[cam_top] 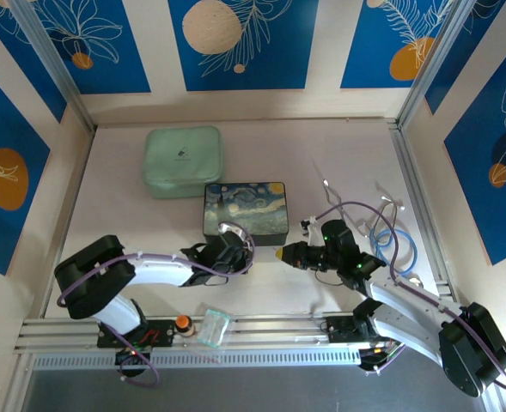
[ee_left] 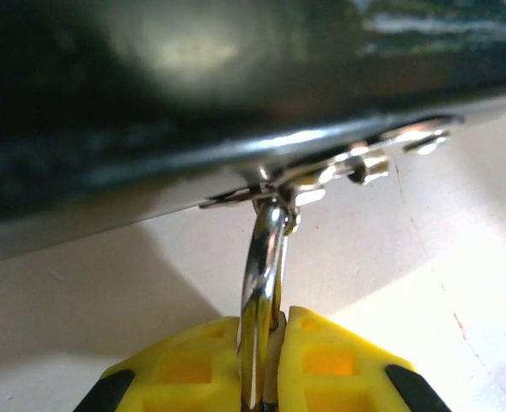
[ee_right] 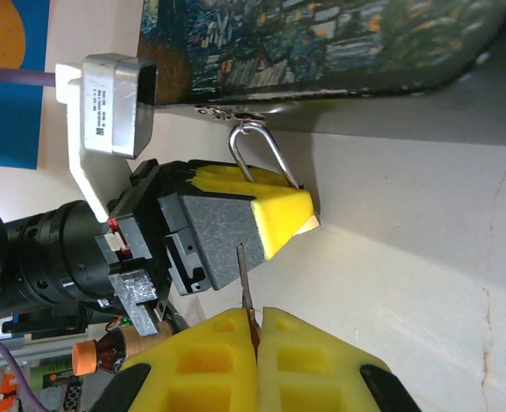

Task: Unlock a padlock with a key

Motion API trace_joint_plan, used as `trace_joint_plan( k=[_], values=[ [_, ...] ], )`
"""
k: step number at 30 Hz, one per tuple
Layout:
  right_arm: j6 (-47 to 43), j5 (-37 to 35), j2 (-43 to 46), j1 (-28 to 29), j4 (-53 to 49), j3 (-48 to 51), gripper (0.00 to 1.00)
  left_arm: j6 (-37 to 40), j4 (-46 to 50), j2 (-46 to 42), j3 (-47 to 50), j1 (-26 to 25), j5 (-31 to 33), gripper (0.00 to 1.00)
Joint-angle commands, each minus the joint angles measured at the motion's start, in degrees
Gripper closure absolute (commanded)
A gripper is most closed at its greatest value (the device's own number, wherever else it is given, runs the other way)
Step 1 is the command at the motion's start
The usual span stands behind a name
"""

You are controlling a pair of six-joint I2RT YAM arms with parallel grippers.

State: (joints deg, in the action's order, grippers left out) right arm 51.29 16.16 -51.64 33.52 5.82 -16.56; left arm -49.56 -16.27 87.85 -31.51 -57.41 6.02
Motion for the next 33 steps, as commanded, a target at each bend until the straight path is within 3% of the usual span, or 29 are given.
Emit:
trace_joint_plan(
  k=[1, 7, 15, 20, 25, 33],
  values=[
    [5.2, 0.23, -1.0, 0.5, 2.47, 0.96, 1.0, -8.16, -5.72, -2.27, 3.02, -0.34, 1.14, 1.0],
    [14.87, 4.07, -7.25, 1.11, 10.5, 2.75, 1.0, -17.35, -13.0, -4.31, 4.9, -0.21, 0.33, 1.0],
    [18.74, 6.32, -17.06, 3.71, 23.0, 3.71, 1.0, -25.33, -20.24, -2.81, 5.76, 0.28, -1.87, 1.0],
    [23.54, 17.38, -26.58, -3.21, 39.56, 6.55, 1.0, -28.8, -25.75, -0.23, 5.89, 0.36, -1.97, 1.0],
    [20.89, 17.86, -26.65, -1.54, 36.3, 4.69, 1.0, -29.93, -26.16, 0.86, 4.27, 0.28, -1.63, 1.0],
    [21.2, 20.06, -26.99, -4.14, 36.28, 4.31, 1.0, -30.67, -25.73, -0.2, 3.65, 0.28, -0.09, 1.0]
  ],
)
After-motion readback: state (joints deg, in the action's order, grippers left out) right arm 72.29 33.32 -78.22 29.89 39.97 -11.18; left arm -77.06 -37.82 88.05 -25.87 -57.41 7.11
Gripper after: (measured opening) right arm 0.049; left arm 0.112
